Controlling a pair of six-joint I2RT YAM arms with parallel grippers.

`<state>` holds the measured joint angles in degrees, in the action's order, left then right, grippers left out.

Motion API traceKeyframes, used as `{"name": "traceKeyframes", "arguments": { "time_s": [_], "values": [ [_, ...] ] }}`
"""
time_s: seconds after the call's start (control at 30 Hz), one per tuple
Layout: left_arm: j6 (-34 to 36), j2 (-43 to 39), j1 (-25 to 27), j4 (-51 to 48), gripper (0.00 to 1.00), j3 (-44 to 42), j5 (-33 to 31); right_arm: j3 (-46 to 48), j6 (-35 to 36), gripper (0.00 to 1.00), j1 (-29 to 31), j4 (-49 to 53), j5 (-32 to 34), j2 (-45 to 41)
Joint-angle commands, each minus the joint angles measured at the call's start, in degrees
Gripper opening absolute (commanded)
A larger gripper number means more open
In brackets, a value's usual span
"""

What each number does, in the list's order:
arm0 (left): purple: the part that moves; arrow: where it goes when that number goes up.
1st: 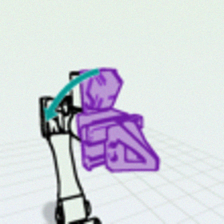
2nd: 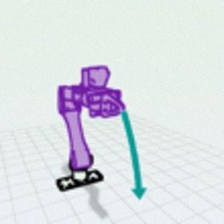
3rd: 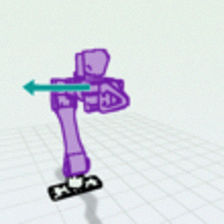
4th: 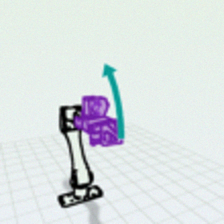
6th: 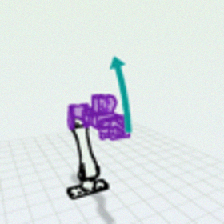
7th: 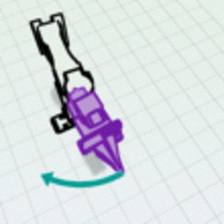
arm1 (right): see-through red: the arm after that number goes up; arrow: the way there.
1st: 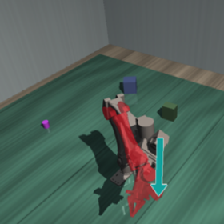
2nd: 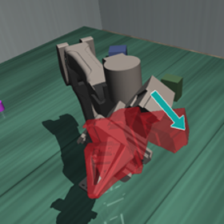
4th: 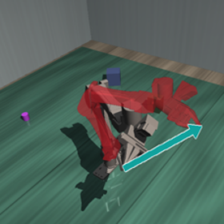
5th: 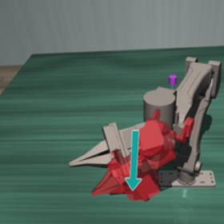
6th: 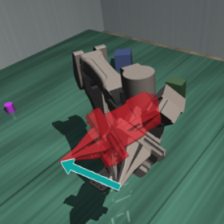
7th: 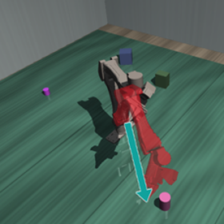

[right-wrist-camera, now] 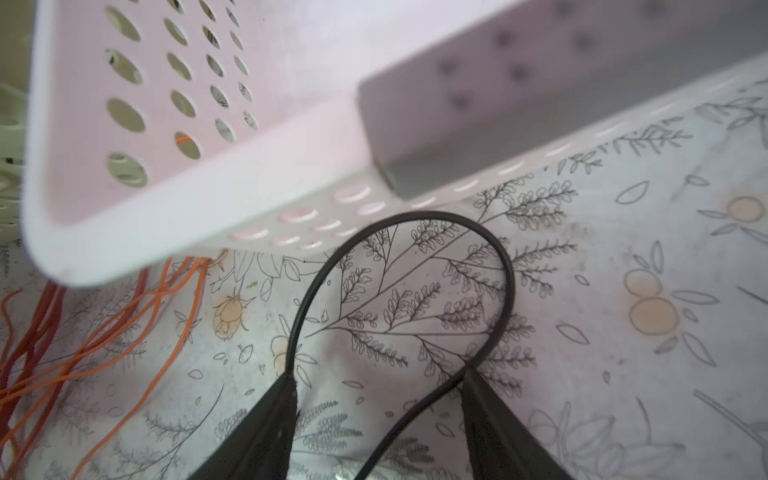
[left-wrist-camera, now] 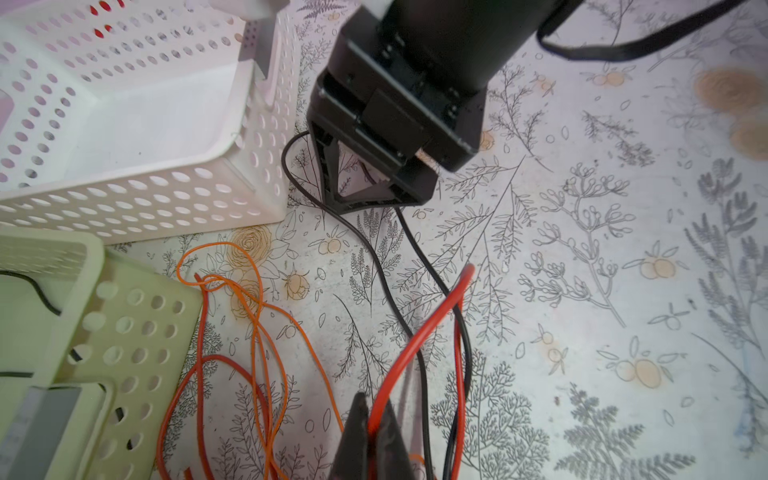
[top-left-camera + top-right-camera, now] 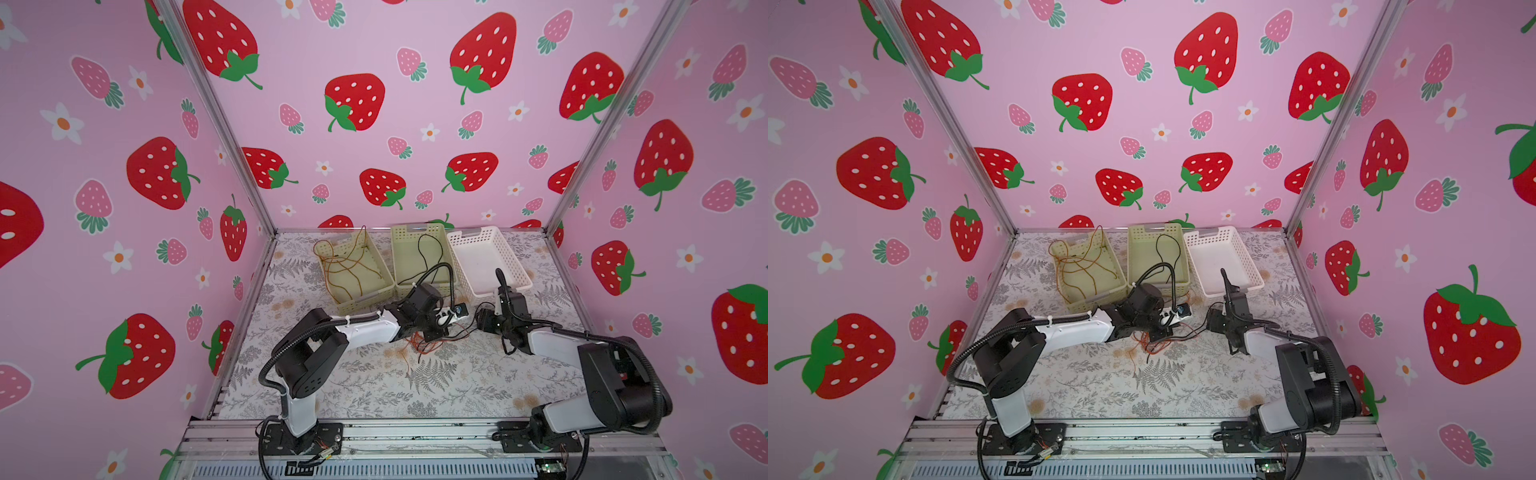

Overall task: Untangle the cables
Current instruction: 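Grasp a red wire with the left gripper while the right grasps a black wire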

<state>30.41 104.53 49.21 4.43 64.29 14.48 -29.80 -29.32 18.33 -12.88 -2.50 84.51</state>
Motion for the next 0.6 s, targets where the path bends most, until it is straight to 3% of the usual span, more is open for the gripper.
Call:
{"name": "traceKeyframes", "arguments": {
  "time_s": [0.0, 0.17, 0.3, 0.43, 0.57],
  "values": [
    [1.84, -1.95, 0.31, 1.12, 0.00, -0.42, -1.41, -1.11, -1.09, 0.67, -0.40, -0.60, -1.93, 0.40],
    [1.80, -1.37, 0.27, 0.61, 0.00, 0.74, -2.52, -1.05, -1.40, 0.73, -0.48, 2.61, -4.17, -3.80],
    [0.83, -0.69, 0.35, 0.89, 0.00, 1.78, -3.27, -0.50, -5.42, 0.86, -1.29, 5.82, -7.20, -9.82],
    [0.09, -0.86, 0.29, 1.89, 0.00, 1.80, -3.85, 0.45, -10.47, 0.88, -2.68, 6.67, -12.20, -13.70],
    [-0.49, -1.77, 0.60, 2.93, 0.00, 1.45, -3.90, 1.74, -14.71, 0.86, -2.77, 4.51, -18.90, -11.52]
  ]
}}
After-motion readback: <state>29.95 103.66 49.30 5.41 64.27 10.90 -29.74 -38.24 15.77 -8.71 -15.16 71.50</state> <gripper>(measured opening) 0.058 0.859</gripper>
